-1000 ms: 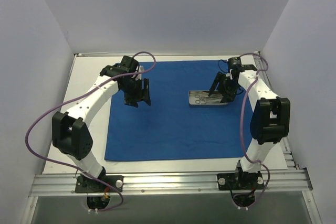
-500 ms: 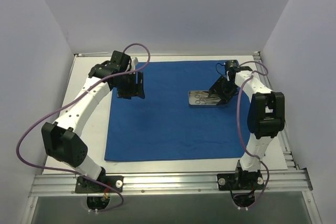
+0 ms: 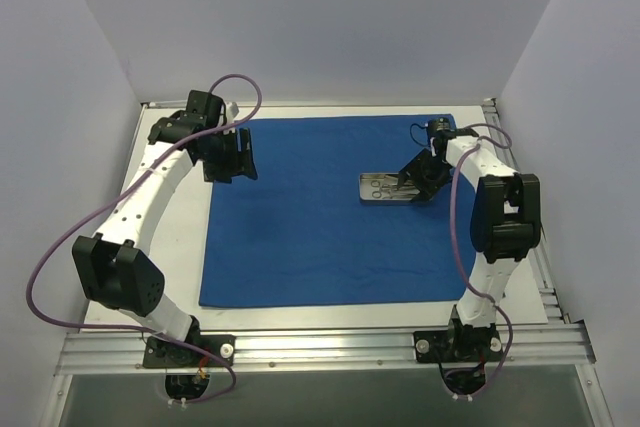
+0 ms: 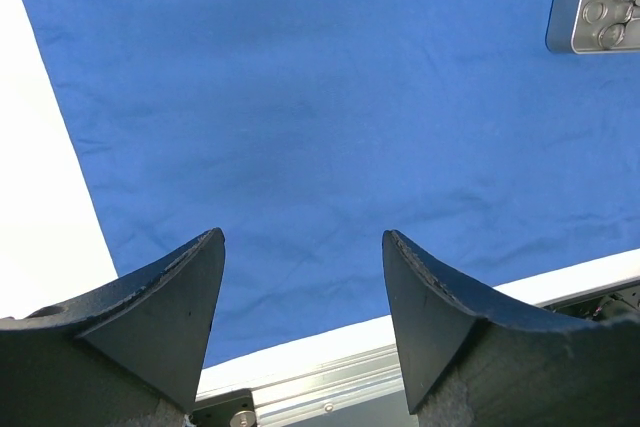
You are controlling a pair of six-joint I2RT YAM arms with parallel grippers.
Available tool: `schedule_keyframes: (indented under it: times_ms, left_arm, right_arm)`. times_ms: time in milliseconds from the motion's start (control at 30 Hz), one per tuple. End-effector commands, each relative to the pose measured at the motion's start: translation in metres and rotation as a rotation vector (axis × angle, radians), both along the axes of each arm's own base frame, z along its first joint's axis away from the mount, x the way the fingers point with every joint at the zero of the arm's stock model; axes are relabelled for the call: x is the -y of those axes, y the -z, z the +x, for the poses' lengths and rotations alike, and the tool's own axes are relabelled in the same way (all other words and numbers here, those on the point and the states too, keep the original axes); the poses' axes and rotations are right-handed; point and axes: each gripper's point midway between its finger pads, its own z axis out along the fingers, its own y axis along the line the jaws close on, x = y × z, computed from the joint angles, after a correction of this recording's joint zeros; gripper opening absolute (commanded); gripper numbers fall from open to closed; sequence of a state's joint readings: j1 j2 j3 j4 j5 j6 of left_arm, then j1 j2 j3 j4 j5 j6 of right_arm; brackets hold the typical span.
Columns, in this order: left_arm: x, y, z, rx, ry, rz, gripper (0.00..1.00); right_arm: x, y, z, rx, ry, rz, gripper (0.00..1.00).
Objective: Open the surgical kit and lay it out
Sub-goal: Adjust the container in the surgical kit.
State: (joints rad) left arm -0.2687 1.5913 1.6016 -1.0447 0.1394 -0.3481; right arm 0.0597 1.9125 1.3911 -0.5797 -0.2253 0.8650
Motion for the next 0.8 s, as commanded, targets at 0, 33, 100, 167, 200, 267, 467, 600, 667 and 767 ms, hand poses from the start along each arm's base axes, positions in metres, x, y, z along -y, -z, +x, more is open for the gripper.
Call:
schedule_keyframes:
  times_ms: [0, 33, 100, 167, 200, 267, 467, 600, 667, 767]
  left_arm:
    - [-0.001, -0.012, 0.003, 0.025, 0.016, -0.024, 0.73]
    - [-0.001, -0.011, 0.003, 0.022, 0.015, -0.027, 0.73]
    - [-0.001, -0.009, 0.003, 0.011, 0.015, -0.037, 0.73]
    - [-0.002, -0.008, 0.003, 0.008, 0.014, -0.043, 0.73]
    - [-0.002, -0.008, 0.003, 0.006, 0.014, -0.047, 0.73]
    - [-0.004, -0.01, 0.002, 0.007, 0.01, -0.048, 0.73]
    - [-0.01, -0.011, -0.001, 0.0, 0.002, -0.048, 0.72]
    - [-0.011, -0.009, -0.003, -0.002, 0.0, -0.05, 0.72]
    - [-0.012, -0.009, -0.004, -0.002, -0.005, -0.049, 0.72]
    - [-0.013, -0.008, -0.004, -0.001, -0.005, -0.056, 0.72]
  right_arm:
    - [0.001, 0.001, -0.017, -0.057, 0.032, -0.02, 0.49]
    - [0.001, 0.0, -0.018, -0.053, 0.041, -0.02, 0.48]
    - [-0.001, 0.004, -0.02, -0.059, 0.045, -0.022, 0.44]
    - [-0.003, 0.009, -0.021, -0.071, 0.055, -0.02, 0.42]
    - [-0.003, 0.009, -0.019, -0.066, 0.056, -0.019, 0.42]
    - [-0.007, 0.013, -0.016, -0.073, 0.058, -0.021, 0.4]
    - [-0.012, 0.017, -0.008, -0.071, 0.046, -0.036, 0.36]
    - [-0.014, 0.027, -0.013, -0.095, 0.04, -0.04, 0.29]
    - [-0.013, 0.032, -0.016, -0.106, 0.034, -0.046, 0.19]
    - [-0.01, 0.035, -0.014, -0.095, 0.007, -0.065, 0.08]
